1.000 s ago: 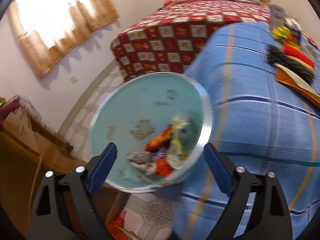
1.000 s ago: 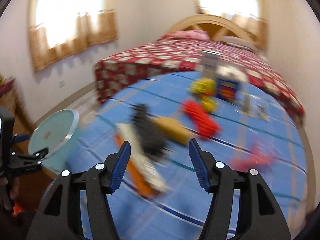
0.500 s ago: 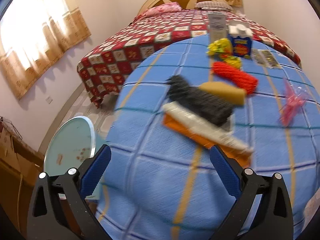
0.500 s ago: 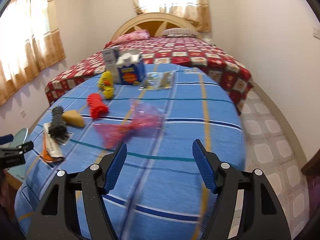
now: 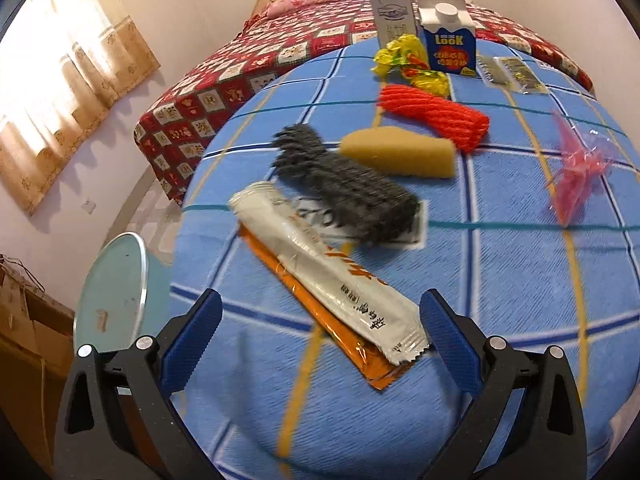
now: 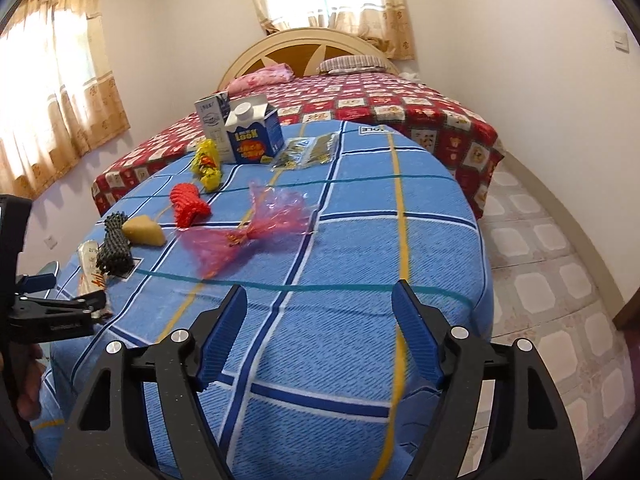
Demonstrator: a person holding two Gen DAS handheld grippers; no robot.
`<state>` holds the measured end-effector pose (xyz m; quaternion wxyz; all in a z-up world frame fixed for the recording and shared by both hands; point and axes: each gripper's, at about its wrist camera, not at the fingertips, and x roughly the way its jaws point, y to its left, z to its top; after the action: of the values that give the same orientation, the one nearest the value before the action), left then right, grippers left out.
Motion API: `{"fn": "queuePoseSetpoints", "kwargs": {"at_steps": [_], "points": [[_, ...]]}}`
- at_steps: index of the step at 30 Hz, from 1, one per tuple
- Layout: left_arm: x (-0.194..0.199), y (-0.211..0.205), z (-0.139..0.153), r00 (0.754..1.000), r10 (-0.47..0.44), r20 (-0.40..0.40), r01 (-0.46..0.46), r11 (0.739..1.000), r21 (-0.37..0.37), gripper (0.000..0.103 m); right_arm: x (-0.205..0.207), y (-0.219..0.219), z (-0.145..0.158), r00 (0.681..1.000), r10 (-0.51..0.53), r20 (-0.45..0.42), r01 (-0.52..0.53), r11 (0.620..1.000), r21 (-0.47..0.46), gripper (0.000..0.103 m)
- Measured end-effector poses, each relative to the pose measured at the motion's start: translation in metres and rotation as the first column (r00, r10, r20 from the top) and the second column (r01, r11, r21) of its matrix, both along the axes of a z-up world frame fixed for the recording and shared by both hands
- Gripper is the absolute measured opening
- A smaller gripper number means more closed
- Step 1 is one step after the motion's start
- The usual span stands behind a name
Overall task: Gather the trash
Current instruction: 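Return the left tool to the bed and grasp the white-orange snack wrapper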
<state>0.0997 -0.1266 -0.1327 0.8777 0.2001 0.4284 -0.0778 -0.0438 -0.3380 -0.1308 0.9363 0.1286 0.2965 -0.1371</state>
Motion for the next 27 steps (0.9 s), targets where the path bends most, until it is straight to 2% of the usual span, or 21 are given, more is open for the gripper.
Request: {"fn": "queuePoseSetpoints", "kwargs": {"at_steps": [4, 8, 10, 12, 14, 16, 17, 20, 23, 27], "points": [[0.001, 0.024, 0.003, 1.000, -0.011, 0.005, 0.011, 1.000, -0.019, 0.097, 0.003, 0.009, -0.004, 1.000, 0.017, -0.010, -0.017, 1.000, -0.001, 0.075], [0.007, 0.031, 0.004, 1.000, -0.011, 0.006, 0.011, 0.999, -0.042, 0.096, 0.006, 0.018, -0.008, 0.999, 0.035, -0.020, -0.035, 0.999, -0.006, 0.076], [0.010, 0.029, 0.003, 1.000, -0.013, -0.003, 0.013, 0.998, -0.056, 0.090, 0.006, 0.022, -0.008, 0.999, 0.041, -0.022, -0.041, 0.999, -0.016, 0.076], [0.014, 0.027, -0.001, 0.998, -0.028, -0.054, 0.023, 0.995, -0.102, 0.072, 0.006, 0.022, -0.009, 0.999, 0.040, -0.023, -0.041, 0.999, -0.018, 0.076], [0.014, 0.022, -0.007, 0.995, -0.047, -0.082, 0.037, 0.992, -0.122, 0.066, 0.006, 0.022, -0.010, 0.999, 0.037, -0.024, -0.037, 0.999, -0.017, 0.076], [0.013, 0.019, -0.008, 0.996, -0.054, -0.071, 0.044, 0.990, -0.131, 0.054, 0.007, 0.021, -0.011, 0.999, 0.033, -0.026, -0.033, 0.999, -0.012, 0.076], [0.013, 0.018, -0.008, 0.996, -0.060, -0.064, 0.052, 0.990, -0.128, 0.041, 0.007, 0.022, -0.012, 0.999, 0.032, -0.026, -0.033, 0.999, -0.011, 0.076], [0.011, 0.022, -0.002, 0.995, -0.081, -0.065, 0.071, 0.987, -0.144, 0.024, 0.006, 0.021, -0.011, 0.999, 0.029, -0.018, -0.030, 1.000, -0.009, 0.076], [0.006, 0.033, 0.008, 0.996, -0.083, -0.027, 0.079, 0.989, -0.124, 0.019, 0.006, 0.021, -0.011, 0.999, 0.032, -0.015, -0.032, 0.999, -0.004, 0.076], [0.003, 0.054, 0.019, 0.997, -0.074, 0.011, 0.075, 0.991, -0.111, 0.018, 0.009, 0.018, -0.008, 1.000, 0.024, -0.019, -0.024, 1.000, 0.004, 0.076]]}}
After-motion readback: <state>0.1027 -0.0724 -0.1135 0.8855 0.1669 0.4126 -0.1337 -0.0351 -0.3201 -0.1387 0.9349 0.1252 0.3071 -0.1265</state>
